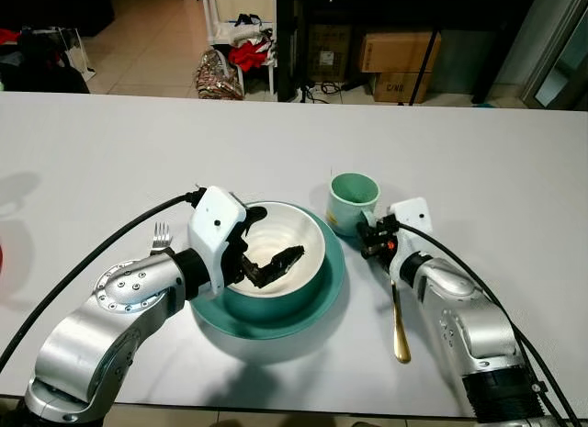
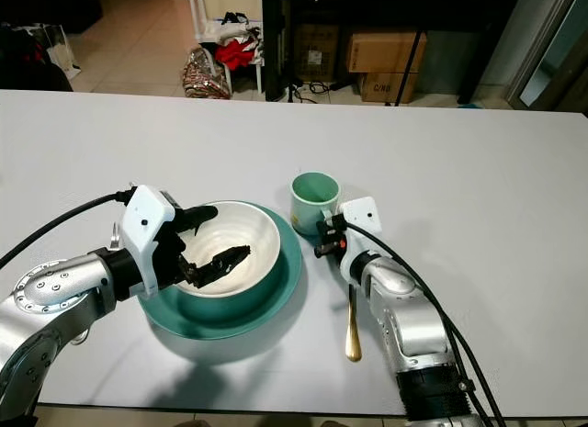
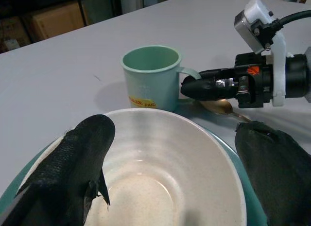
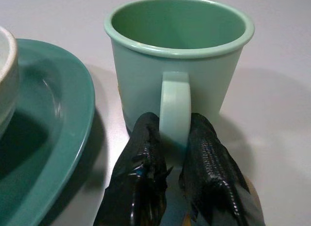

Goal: Setting the table

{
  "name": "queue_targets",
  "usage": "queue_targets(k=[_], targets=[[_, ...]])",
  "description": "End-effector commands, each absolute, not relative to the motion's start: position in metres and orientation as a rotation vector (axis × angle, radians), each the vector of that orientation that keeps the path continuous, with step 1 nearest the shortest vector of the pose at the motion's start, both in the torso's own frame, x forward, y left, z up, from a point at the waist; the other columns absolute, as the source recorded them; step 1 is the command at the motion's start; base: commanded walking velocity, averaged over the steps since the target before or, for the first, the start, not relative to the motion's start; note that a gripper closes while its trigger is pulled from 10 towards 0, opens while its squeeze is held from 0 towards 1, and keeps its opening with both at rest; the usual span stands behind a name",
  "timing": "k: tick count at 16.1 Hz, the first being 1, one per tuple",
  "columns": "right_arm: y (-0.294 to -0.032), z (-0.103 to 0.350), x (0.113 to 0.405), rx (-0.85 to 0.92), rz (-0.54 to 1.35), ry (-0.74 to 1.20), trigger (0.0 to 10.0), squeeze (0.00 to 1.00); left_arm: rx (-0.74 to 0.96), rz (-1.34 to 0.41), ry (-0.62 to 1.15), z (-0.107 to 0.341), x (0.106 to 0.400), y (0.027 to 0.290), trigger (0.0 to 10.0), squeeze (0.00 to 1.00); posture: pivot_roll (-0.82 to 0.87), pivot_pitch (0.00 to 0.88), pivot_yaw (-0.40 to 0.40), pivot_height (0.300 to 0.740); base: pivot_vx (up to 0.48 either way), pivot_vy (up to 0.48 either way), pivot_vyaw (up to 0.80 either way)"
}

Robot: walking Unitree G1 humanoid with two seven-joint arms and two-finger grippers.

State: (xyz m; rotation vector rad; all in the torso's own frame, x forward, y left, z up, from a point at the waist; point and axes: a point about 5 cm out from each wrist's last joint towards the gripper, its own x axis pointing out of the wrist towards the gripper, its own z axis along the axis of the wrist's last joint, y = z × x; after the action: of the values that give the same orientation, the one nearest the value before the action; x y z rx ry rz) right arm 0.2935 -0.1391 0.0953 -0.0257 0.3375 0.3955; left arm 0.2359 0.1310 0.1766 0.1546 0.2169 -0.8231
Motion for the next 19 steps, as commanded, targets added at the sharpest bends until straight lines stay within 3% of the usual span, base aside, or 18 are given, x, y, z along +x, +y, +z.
queue_targets(k=[1,5,6,7,11,16,17,18,19], targets=[[-0.138,0.095,0.296,-0.029,0.409,0.336,10.0,0.00,0.170,-0.829,0.222,0.177,0.236,0.130,10.0,0.00,0.03,0.000,0.018,0.740,0.000,0.000,0.00],[-0.139,0.093,0.298,-0.031,0.416,0.339,10.0,0.05,0.172,-0.828,0.222,0.177,0.236,0.129,10.0,0.00,0.02,0.000,0.019,0.740,0.000,0.000,0.00],[-0.139,0.093,0.298,-0.029,0.420,0.338,10.0,0.75,0.173,-0.829,0.222,0.177,0.236,0.129,10.0,0.00,0.02,0.000,0.019,0.740,0.000,0.000,0.00],[-0.139,0.094,0.296,-0.022,0.443,0.326,10.0,1.00,0.178,-0.828,0.221,0.177,0.237,0.129,10.0,0.00,0.02,0.000,0.020,0.740,0.000,0.000,0.00],[-0.143,0.113,0.285,-0.043,0.459,0.269,10.0,1.00,0.181,-0.810,0.215,0.178,0.236,0.133,10.0,0.00,0.02,0.000,0.034,0.740,0.000,0.000,0.00],[-0.157,0.133,0.251,-0.114,0.458,0.265,10.0,1.00,0.085,-0.705,0.177,0.179,0.232,0.143,10.0,0.00,0.00,0.000,0.057,0.740,0.000,0.000,0.00],[-0.163,0.140,0.243,-0.130,0.447,0.257,10.0,0.89,0.057,-0.680,0.136,0.180,0.229,0.144,10.0,0.00,-0.01,0.000,0.057,0.740,0.000,0.000,0.00],[-0.164,0.143,0.241,-0.133,0.440,0.248,10.0,0.00,0.049,-0.662,0.122,0.180,0.229,0.145,10.0,0.00,-0.01,0.000,0.059,0.740,0.000,0.000,0.00],[-0.171,0.156,0.233,-0.140,0.334,0.184,10.0,0.00,0.061,-0.510,0.102,0.171,0.233,0.153,10.0,0.00,-0.01,0.000,0.057,0.740,0.000,0.000,0.00]])
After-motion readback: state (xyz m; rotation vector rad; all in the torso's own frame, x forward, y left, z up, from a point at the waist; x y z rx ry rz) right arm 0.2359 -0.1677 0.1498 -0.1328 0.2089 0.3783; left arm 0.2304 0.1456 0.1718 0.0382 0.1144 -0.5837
